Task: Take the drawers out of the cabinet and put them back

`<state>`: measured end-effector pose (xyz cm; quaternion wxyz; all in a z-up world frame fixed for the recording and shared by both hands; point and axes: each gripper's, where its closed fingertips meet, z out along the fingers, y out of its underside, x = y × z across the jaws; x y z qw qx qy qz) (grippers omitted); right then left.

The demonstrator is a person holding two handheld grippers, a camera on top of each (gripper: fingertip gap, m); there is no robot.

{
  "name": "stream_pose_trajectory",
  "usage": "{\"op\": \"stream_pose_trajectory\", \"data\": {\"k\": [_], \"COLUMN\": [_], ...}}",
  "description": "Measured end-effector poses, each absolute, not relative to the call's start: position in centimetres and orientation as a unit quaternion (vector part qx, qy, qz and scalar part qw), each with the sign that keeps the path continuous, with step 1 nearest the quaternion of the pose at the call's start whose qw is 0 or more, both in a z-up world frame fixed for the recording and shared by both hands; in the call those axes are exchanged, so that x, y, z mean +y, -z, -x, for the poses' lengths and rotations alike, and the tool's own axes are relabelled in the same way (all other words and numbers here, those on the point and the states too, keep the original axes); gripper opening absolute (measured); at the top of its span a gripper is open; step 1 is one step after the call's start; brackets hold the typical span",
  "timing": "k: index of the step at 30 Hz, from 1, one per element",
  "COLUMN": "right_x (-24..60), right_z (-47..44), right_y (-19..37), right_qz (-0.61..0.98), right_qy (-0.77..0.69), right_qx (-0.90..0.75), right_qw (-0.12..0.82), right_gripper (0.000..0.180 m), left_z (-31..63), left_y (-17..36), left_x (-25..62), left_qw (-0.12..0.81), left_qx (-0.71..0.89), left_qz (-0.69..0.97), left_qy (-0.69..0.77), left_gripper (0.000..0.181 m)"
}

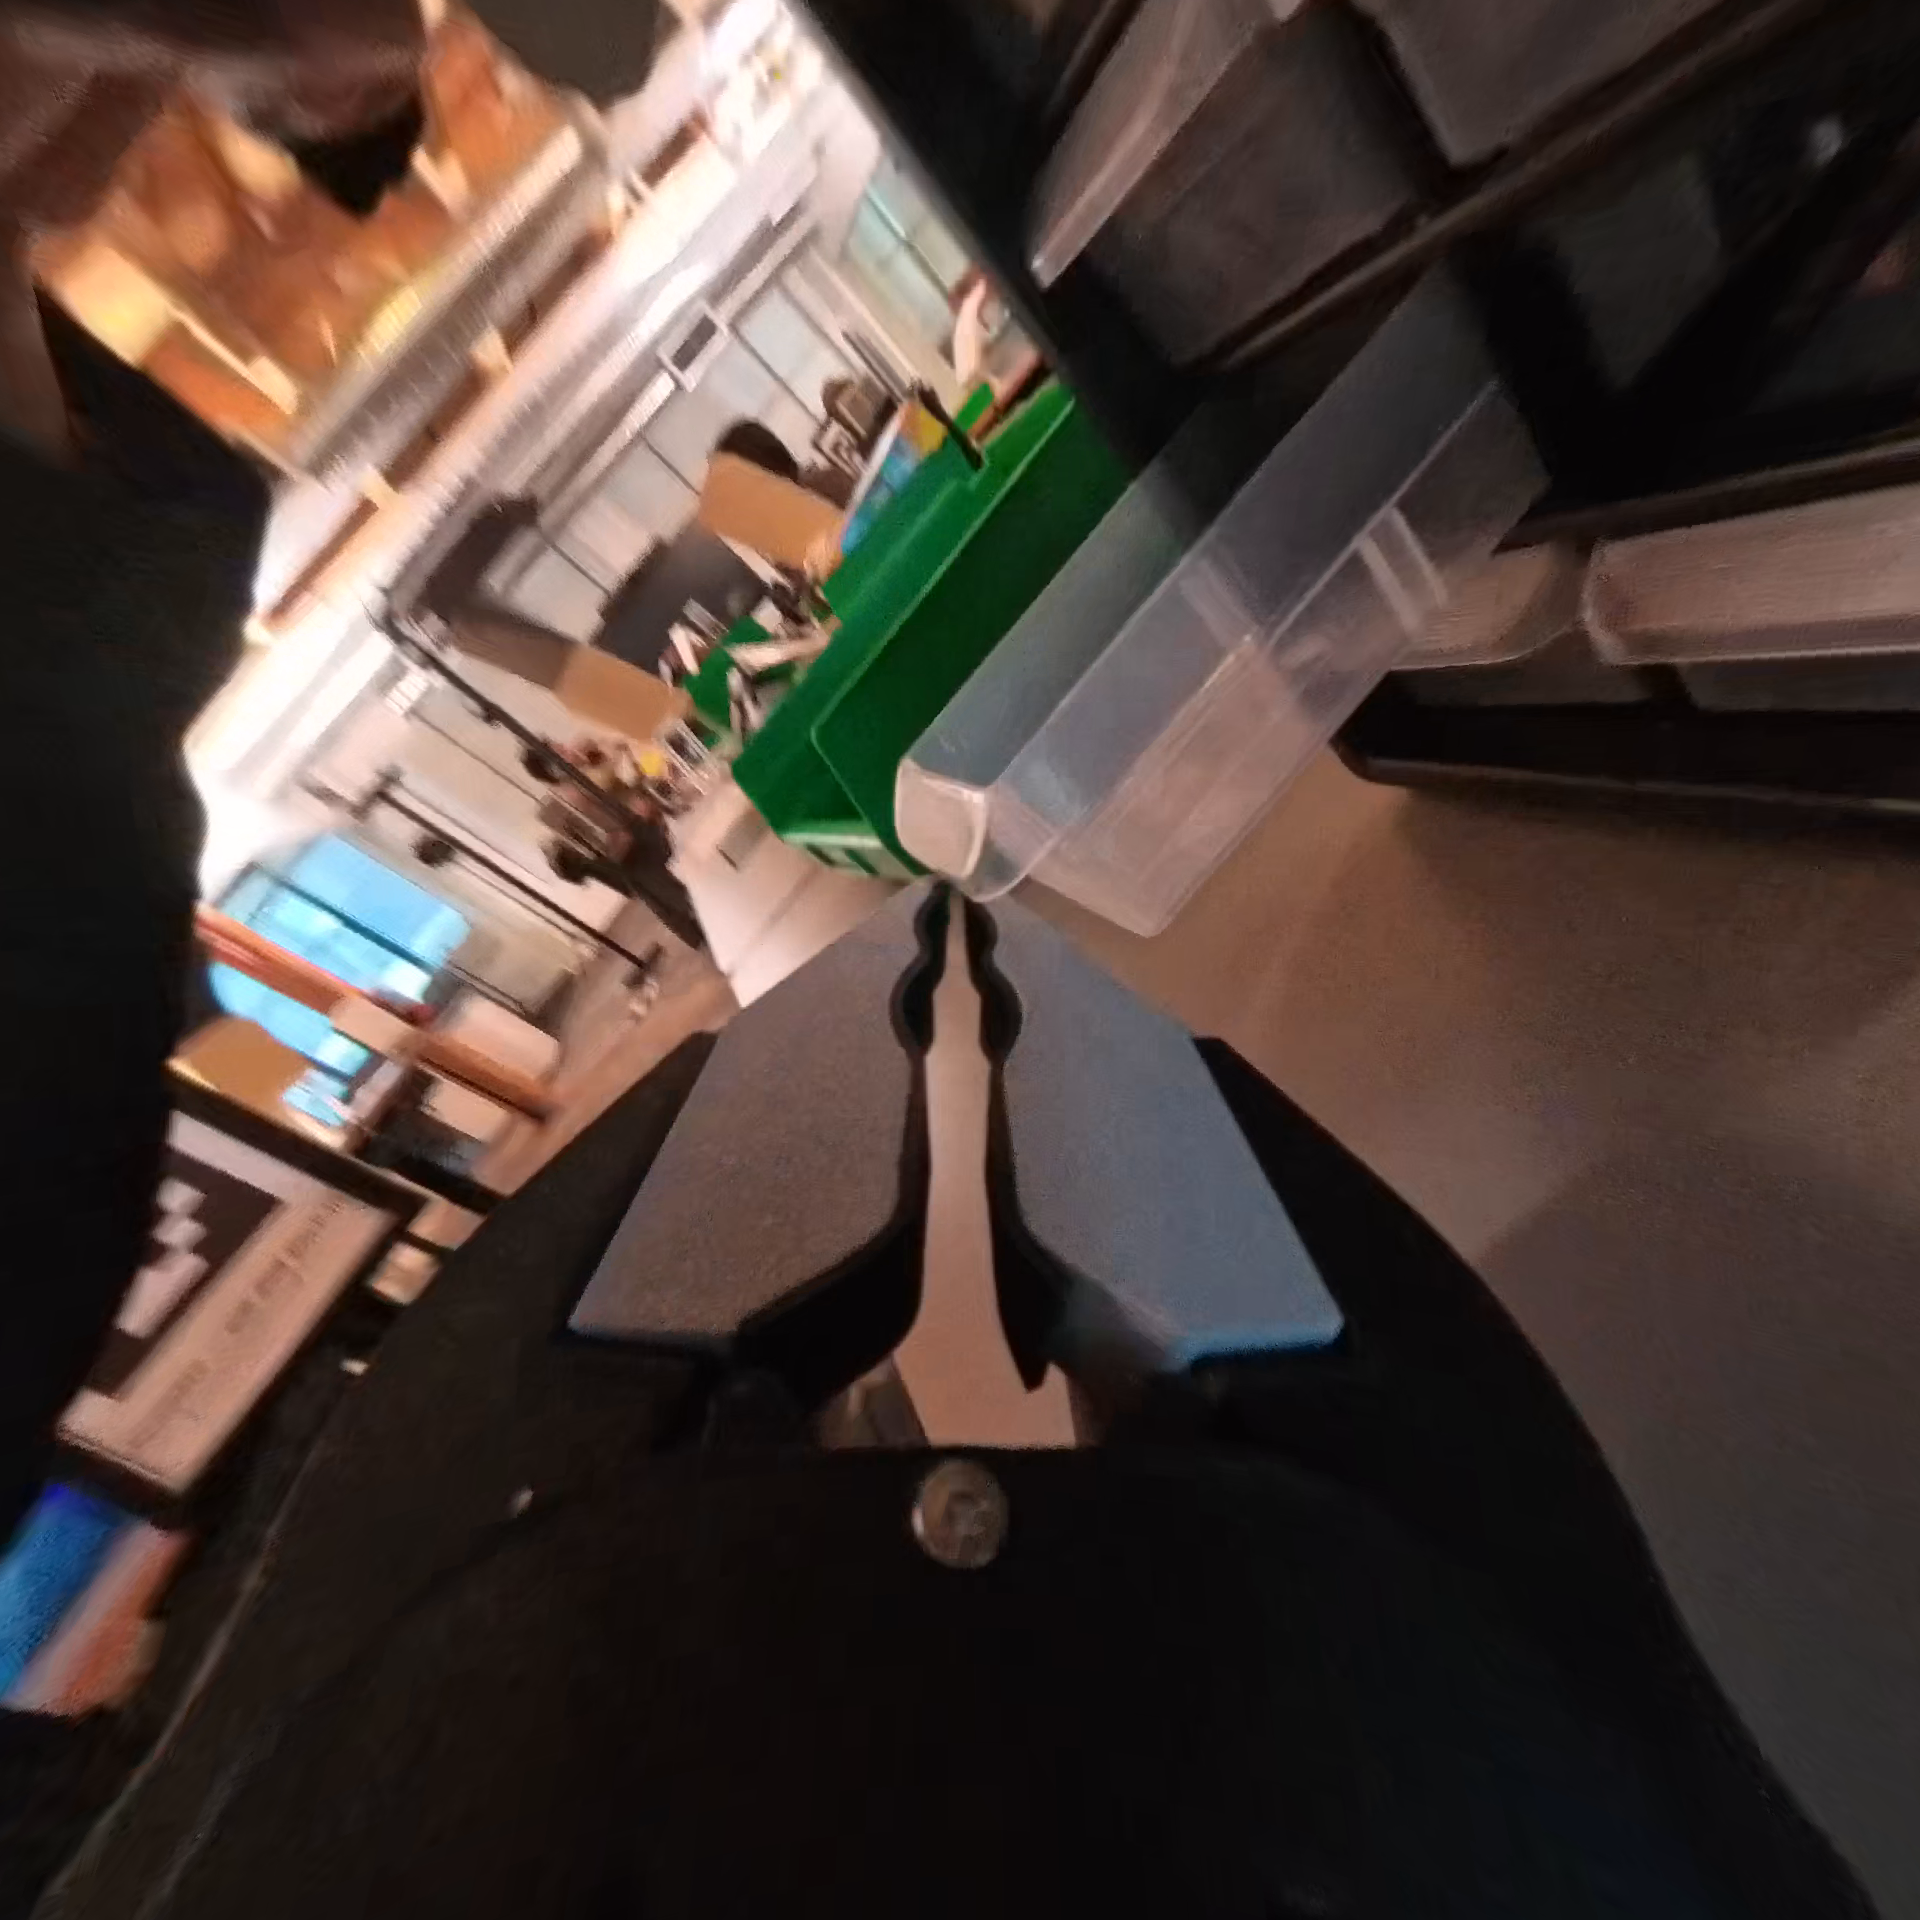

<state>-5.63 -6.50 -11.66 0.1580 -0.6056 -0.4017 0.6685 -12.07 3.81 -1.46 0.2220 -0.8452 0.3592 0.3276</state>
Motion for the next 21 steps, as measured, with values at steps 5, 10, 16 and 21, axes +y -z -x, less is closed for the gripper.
{"op": "stream_pose_trajectory", "data": {"k": [5,10,16,21], "right_x": [-3.8,-1.7,-4.3,-3.7], "right_z": [3.3,2.6,4.4,6.3], "right_y": [12.6,11.1,10.4,12.8], "right_qz": [0.618,0.593,0.495,0.444], "right_qy": [-0.525,-0.387,-0.306,-0.183], "right_qx": [-0.526,-0.605,-0.715,-0.787], "right_qw": [0.256,0.364,0.388,0.388], "right_gripper": [0.038,0.054,0.053,0.045], "left_z": [12.1,12.1,12.1,12.1], "left_y": [1.5,1.5,1.5,1.5], "left_x": [3.8,3.8,3.8,3.8], "left_qw": [0.225,0.218,0.219,0.205], "left_qx": [0.357,0.359,0.356,0.358], "left_qz": [0.845,0.847,0.847,0.848], "left_qy": [-0.328,-0.327,-0.328,-0.334], "left_gripper": [0.052,0.052,0.052,0.052]}}
